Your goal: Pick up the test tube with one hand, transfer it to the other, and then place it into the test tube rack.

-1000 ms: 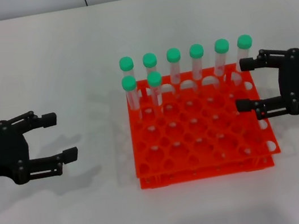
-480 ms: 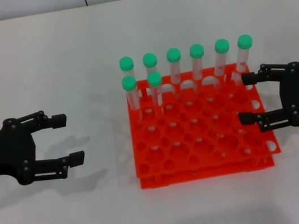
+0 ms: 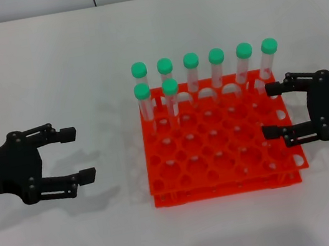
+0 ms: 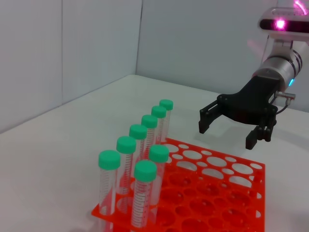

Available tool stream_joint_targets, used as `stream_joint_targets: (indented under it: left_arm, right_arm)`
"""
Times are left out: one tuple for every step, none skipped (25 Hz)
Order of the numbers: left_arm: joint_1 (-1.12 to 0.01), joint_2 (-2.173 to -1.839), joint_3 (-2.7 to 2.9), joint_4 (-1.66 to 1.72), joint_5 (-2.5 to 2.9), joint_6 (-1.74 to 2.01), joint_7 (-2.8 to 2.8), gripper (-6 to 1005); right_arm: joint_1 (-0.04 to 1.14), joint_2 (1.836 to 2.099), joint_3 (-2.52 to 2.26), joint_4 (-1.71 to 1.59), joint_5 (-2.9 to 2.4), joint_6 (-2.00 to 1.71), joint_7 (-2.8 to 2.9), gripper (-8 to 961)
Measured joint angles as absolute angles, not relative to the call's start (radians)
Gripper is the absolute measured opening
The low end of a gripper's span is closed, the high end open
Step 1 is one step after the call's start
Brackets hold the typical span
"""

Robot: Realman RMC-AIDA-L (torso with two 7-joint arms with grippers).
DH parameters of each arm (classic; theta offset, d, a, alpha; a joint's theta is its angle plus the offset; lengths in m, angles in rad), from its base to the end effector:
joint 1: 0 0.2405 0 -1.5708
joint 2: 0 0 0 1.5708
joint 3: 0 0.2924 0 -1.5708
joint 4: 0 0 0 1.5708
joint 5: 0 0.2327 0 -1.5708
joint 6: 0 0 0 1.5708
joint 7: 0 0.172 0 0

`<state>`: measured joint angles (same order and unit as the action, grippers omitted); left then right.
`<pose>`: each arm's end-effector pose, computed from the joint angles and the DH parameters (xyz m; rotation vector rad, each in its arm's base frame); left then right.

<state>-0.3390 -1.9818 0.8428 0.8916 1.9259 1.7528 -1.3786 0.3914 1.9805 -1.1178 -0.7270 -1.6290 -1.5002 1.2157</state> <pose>-0.3224 0.3205 0.0194 -2.8515 -0.4474 -0.5558 0.2951 0.3539 -0.0304 -2.7790 0.2952 0.6756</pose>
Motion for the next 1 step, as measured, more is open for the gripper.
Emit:
stream_joint_targets:
  left_arm:
    - [-0.339, -1.982, 0.843, 0.892, 1.926, 1.752, -1.379, 894]
  right_arm:
    - [0.391, 1.98, -1.119, -0.727, -1.629, -1.5, 1.216, 872]
